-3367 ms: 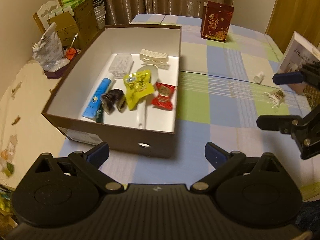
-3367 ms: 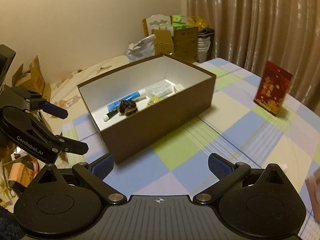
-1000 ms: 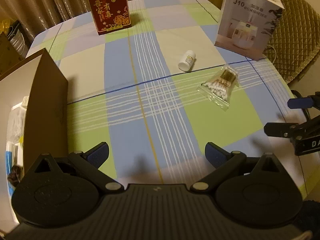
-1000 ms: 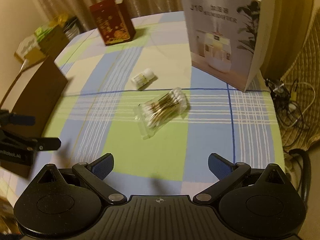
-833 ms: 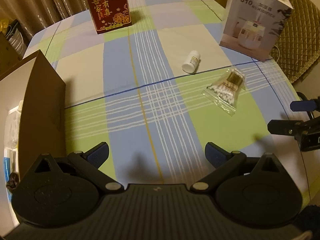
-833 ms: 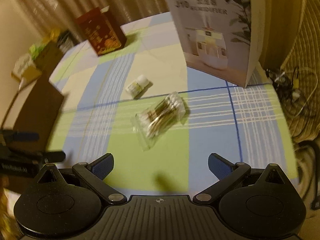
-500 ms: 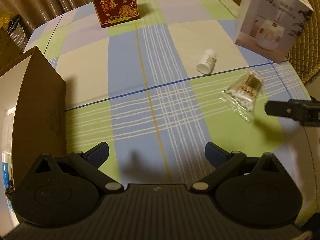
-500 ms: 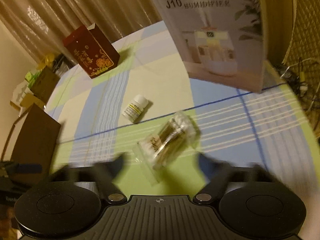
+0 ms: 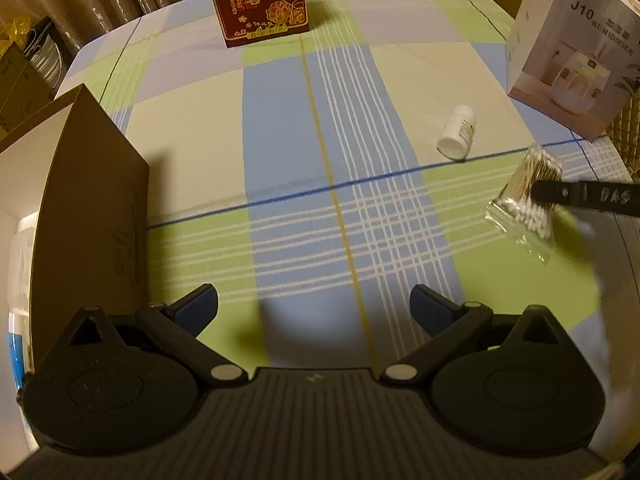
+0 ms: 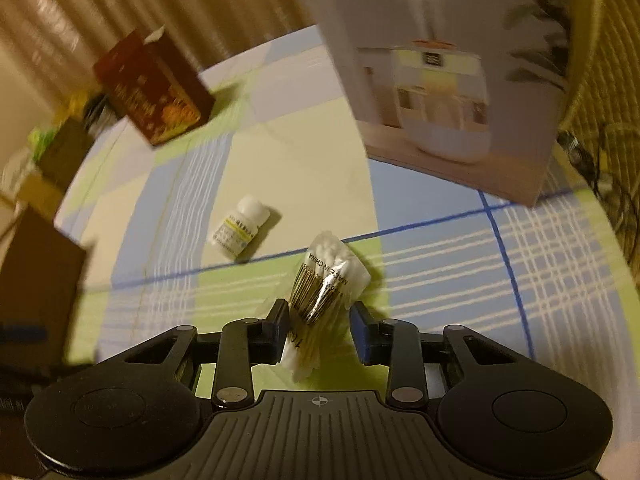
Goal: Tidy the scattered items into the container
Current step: 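Grasp the cotton swab bag with the right tool while the left tool grasps the white pill bottle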
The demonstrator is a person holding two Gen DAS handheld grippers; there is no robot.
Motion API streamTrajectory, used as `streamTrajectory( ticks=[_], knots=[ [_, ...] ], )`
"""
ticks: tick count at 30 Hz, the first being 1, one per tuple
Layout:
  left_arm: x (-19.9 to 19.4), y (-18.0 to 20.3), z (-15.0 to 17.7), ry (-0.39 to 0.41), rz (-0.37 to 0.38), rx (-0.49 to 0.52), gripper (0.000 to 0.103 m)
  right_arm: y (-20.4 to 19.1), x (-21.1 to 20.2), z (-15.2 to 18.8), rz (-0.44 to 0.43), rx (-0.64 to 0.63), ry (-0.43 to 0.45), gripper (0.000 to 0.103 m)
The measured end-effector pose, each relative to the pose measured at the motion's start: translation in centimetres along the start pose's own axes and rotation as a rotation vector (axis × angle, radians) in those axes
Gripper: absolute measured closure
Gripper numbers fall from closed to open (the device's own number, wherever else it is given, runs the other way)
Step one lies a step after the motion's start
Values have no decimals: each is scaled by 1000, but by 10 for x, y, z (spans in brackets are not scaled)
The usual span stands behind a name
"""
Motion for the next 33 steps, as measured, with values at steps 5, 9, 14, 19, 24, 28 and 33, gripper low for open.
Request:
streamTrajectory(
  ticks=[5, 9, 14, 19, 24, 28, 33],
  knots=[
    [5, 4, -5, -3, 9, 16, 2, 6, -10, 9, -42, -80, -70, 74],
    [8, 10, -7, -3, 25, 32, 2, 17, -25, 19, -46, -150, -135, 74],
    [11, 17, -7, -8, 40, 45, 2, 31, -44, 21, 11, -161, -109, 15],
    [13, 24, -9, -5, 54, 63, 2, 18, -38, 17, -7, -142, -49, 25],
    [14, 31, -12, 2, 67, 86, 2, 5, -22, 22, 25, -220, -39, 56],
    [13, 37, -18, 17, 81, 113, 3, 8, -25, 29, 15, -319, -61, 70],
    [14, 51, -29, 38, 128, 143, 4, 41, -39, 26, 50, -256, -58, 71]
  ],
)
Point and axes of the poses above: each gripper's, at about its wrist camera, not at the fingertips, and x roughly the way its jaws point, y to its right, z to its underside, the point moved 7 cm from there along x, roughly the way its jaws point, and after that the axes turned 4 degrees about y, right-handed, at the moved point
